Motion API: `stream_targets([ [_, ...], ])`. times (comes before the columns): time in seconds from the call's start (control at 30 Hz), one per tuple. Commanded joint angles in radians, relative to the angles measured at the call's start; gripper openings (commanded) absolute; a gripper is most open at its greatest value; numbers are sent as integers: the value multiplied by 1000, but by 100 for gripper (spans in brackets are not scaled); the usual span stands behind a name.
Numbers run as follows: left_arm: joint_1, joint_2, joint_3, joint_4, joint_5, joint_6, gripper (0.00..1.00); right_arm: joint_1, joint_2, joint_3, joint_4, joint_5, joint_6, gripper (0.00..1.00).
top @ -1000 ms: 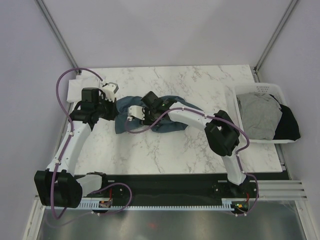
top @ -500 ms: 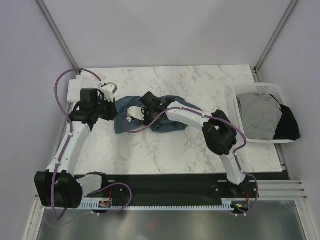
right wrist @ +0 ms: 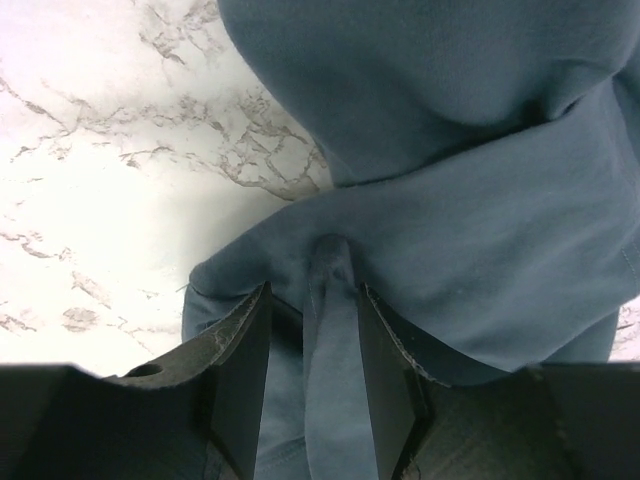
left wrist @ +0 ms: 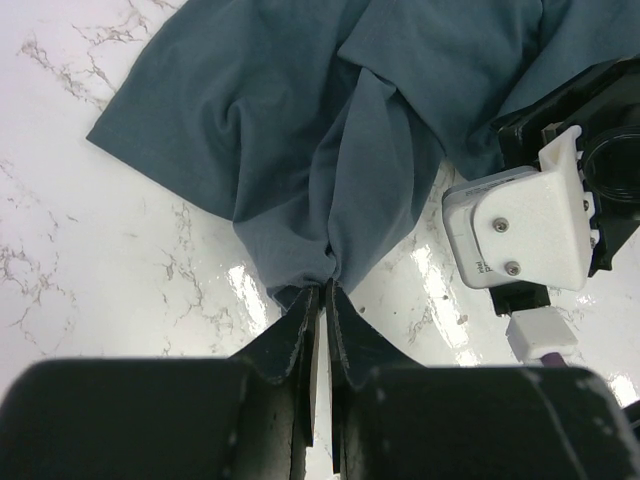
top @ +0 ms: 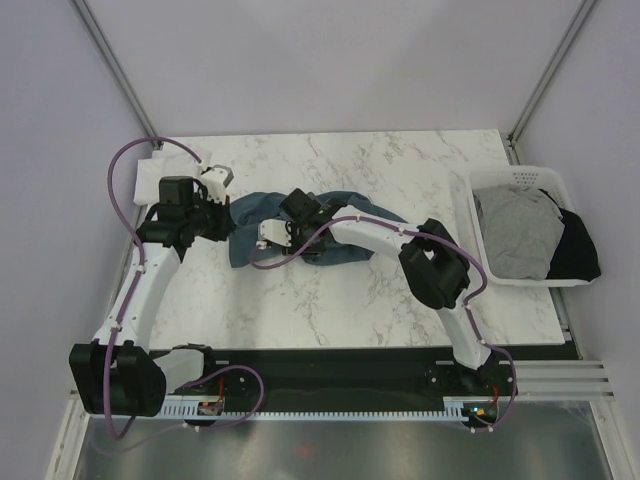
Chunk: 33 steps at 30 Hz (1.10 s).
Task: Fold and stack the t-shirts
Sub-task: Flatten the tshirt out
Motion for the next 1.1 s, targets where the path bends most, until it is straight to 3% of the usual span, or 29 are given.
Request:
stream_targets([
  [0.0,9,-27,-8,26,30,-29,12,4,20,47,-6,-2,-6,46],
  [0.37,23,-22,-11,29,50,-36,13,4,23,52,-6,-11,-3,31],
  [0.53,26,-28,-14,29,55,-36,13,4,-3,55,4,13,-3,11],
  [0.83,29,-13,-6,32,69,-39,13,-22,-154,18,108,142,26,2],
  [1.07,30,-8,9,28,76,-42,13,-134,-283,-20,131,225,106,0],
])
